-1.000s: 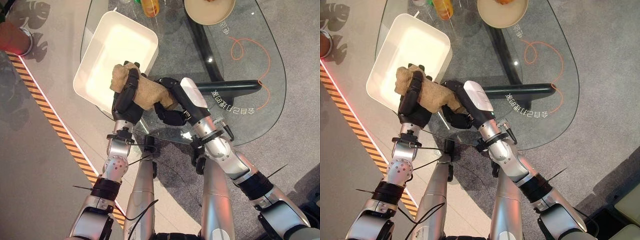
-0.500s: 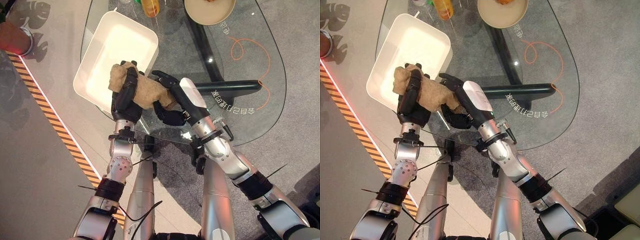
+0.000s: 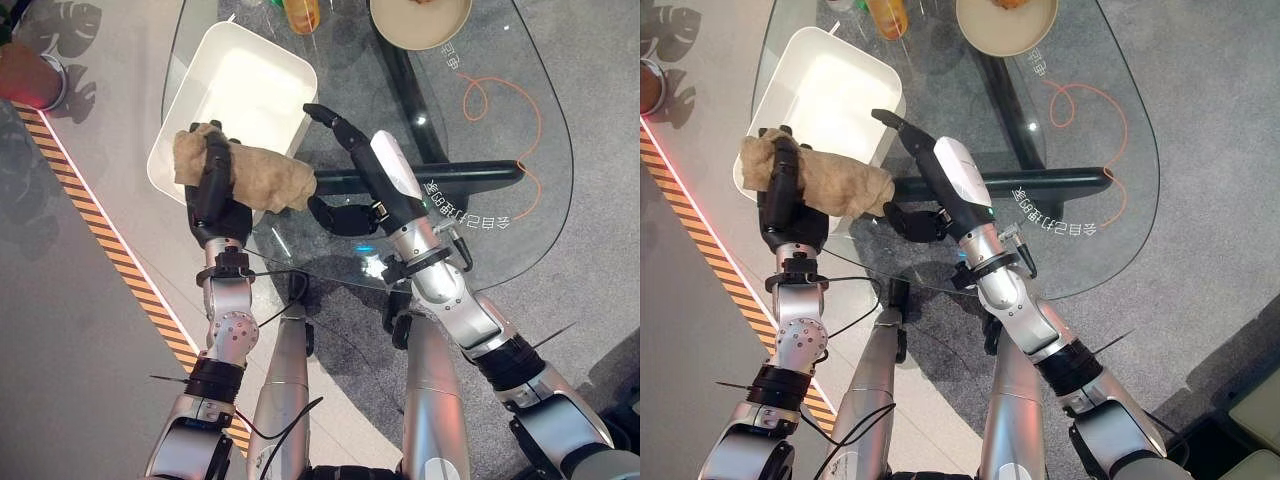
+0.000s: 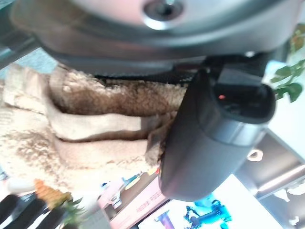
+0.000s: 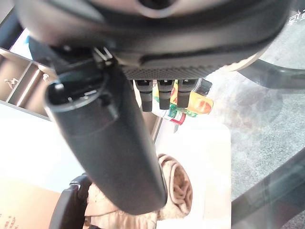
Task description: Wipe the table with a cloth and put it in the basket.
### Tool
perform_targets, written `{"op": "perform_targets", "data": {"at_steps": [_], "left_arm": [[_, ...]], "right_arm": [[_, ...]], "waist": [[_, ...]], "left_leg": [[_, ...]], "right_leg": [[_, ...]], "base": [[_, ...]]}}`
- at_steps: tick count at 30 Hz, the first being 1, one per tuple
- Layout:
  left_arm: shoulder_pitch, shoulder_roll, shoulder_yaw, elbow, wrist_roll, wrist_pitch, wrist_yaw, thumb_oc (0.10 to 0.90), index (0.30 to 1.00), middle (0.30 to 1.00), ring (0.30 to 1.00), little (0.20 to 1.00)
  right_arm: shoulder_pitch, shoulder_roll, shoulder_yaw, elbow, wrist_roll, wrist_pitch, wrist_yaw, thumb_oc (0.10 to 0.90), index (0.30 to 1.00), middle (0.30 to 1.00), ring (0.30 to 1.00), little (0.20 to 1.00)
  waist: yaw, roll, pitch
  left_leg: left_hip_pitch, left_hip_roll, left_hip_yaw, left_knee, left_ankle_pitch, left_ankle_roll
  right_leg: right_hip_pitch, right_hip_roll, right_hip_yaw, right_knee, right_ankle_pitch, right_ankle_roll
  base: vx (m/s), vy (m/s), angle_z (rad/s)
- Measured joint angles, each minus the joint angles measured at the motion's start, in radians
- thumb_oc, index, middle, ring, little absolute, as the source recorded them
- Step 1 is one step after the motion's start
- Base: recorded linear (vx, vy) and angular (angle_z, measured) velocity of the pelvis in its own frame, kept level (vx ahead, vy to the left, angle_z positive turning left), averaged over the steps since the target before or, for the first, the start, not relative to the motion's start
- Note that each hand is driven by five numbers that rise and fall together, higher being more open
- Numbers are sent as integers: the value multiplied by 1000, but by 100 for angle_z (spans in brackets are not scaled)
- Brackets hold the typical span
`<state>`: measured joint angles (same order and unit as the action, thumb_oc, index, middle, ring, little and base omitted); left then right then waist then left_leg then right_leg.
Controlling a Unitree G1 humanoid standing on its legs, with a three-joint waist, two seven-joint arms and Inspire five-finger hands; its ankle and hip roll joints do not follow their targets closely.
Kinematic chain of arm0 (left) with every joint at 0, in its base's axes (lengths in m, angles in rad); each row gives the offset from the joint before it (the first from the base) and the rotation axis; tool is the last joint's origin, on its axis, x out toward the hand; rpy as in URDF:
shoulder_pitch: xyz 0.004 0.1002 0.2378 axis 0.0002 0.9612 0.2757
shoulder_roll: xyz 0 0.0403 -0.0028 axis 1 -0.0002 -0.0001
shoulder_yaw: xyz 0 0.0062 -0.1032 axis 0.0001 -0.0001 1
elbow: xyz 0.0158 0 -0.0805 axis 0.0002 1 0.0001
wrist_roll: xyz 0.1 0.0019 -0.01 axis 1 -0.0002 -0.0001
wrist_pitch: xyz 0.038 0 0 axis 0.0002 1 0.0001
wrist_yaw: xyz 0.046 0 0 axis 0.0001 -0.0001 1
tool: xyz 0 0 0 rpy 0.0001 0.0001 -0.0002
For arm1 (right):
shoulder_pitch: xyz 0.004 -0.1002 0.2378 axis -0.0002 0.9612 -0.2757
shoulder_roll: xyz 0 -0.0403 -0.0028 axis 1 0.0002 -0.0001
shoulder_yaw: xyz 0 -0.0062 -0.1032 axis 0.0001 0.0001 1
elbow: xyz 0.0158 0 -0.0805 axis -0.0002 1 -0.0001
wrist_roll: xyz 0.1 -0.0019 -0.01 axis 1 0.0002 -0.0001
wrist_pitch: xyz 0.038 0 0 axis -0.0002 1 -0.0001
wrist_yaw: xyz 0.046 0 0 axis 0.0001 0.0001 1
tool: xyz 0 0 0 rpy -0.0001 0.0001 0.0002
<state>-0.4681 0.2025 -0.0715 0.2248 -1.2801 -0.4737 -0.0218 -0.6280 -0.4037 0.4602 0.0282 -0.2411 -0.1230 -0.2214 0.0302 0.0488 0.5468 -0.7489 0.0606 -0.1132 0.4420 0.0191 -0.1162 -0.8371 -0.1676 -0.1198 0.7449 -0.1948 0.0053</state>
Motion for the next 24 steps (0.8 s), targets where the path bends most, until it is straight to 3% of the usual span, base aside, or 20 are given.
{"op": "perform_targets", "data": {"at_steps": [13, 18, 24], "left_arm": [[-1, 0, 1, 0, 2, -14, 14, 100, 300, 300, 300, 200], [-2, 2, 6, 4, 3, -20, 14, 100, 300, 300, 300, 200], [-4, 4, 9, 6, 3, -35, 14, 100, 300, 300, 300, 200]], "right_arm": [[0, -1, 0, 0, 5, 0, -20, 800, 900, 900, 900, 900], [0, -13, -20, 11, 4, 0, -110, 800, 900, 900, 900, 900], [27, -33, -117, 84, 4, 1, -237, 800, 900, 900, 900, 900]], "waist": [[0, 0, 0], [-4, 0, 0], [-7, 0, 0]], "left_leg": [[0, 0, 0, -1, 0, 0], [0, 0, 0, 0, 0, 0], [1, 0, 1, 0, 0, 0]], "right_leg": [[0, 0, 0, 0, 0, 0], [0, 0, 1, 0, 1, -1], [0, 0, 2, -1, 1, 0]], "base": [[0, 0, 0], [0, 0, 0], [0, 0, 0]]}}
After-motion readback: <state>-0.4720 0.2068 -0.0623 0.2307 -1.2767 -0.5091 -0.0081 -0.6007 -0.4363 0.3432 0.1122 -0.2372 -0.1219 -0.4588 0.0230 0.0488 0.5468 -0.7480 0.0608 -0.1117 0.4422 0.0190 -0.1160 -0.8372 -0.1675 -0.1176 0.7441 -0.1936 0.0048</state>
